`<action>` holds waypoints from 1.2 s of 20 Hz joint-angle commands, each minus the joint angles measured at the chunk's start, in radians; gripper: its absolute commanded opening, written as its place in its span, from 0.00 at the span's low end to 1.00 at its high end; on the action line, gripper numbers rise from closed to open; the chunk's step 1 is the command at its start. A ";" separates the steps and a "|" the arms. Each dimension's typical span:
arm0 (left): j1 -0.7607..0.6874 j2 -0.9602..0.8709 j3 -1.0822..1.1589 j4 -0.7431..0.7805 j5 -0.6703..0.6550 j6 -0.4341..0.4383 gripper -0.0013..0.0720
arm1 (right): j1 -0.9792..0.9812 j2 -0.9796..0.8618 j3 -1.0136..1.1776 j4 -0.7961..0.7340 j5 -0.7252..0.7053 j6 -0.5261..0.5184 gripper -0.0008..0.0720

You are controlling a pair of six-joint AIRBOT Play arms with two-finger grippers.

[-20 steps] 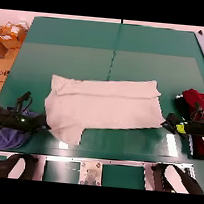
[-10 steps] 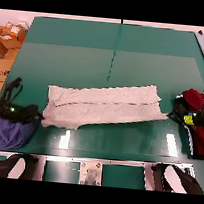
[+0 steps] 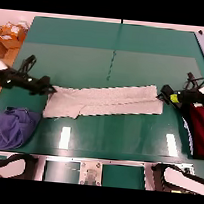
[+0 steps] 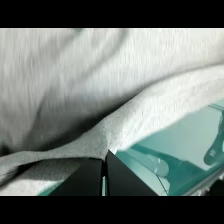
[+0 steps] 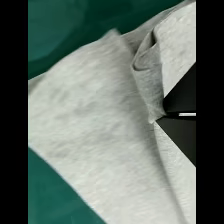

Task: Fold the shirts.

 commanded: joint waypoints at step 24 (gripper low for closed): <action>-0.094 -0.214 0.344 0.001 0.004 -0.027 0.05 | -0.120 -0.493 0.306 0.152 0.311 -0.502 0.44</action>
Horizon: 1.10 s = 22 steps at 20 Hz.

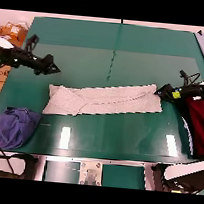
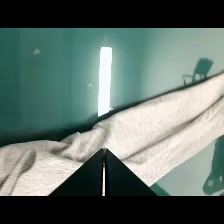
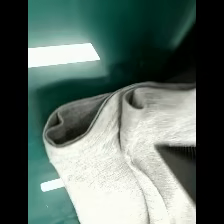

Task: Fold the shirts.

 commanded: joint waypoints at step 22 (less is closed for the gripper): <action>-0.832 -0.406 0.175 -0.248 0.420 0.021 0.05 | 0.138 0.582 0.150 0.056 0.378 0.077 0.03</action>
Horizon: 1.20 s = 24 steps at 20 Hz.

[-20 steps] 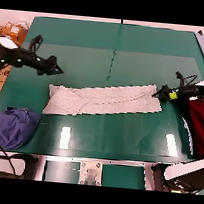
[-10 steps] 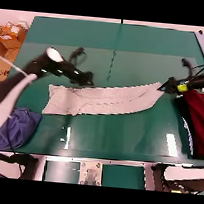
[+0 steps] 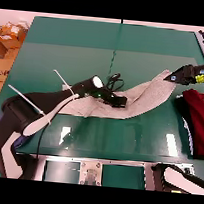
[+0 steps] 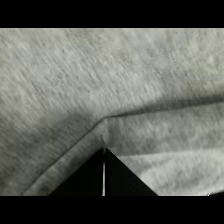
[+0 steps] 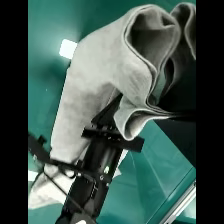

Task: Fold the shirts.

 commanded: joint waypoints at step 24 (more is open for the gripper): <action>0.796 0.312 0.553 0.797 -0.883 -0.232 0.05 | 1.156 -0.691 0.092 0.456 -1.162 0.208 0.65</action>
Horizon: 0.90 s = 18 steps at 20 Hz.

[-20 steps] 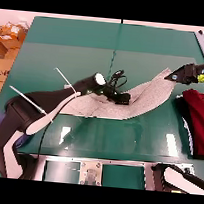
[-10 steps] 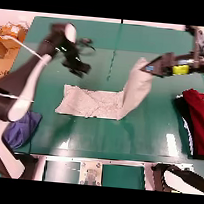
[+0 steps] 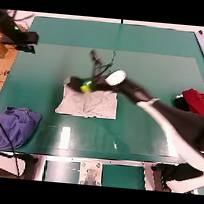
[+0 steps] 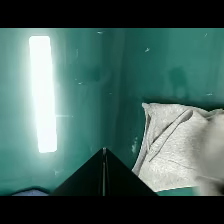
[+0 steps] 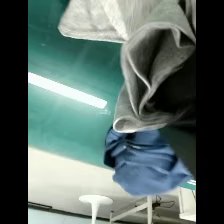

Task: Fold the shirts.

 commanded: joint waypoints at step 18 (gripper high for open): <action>0.051 0.025 -0.039 -0.055 0.003 0.019 0.05 | -0.616 0.182 -0.523 -0.178 0.380 -0.080 0.86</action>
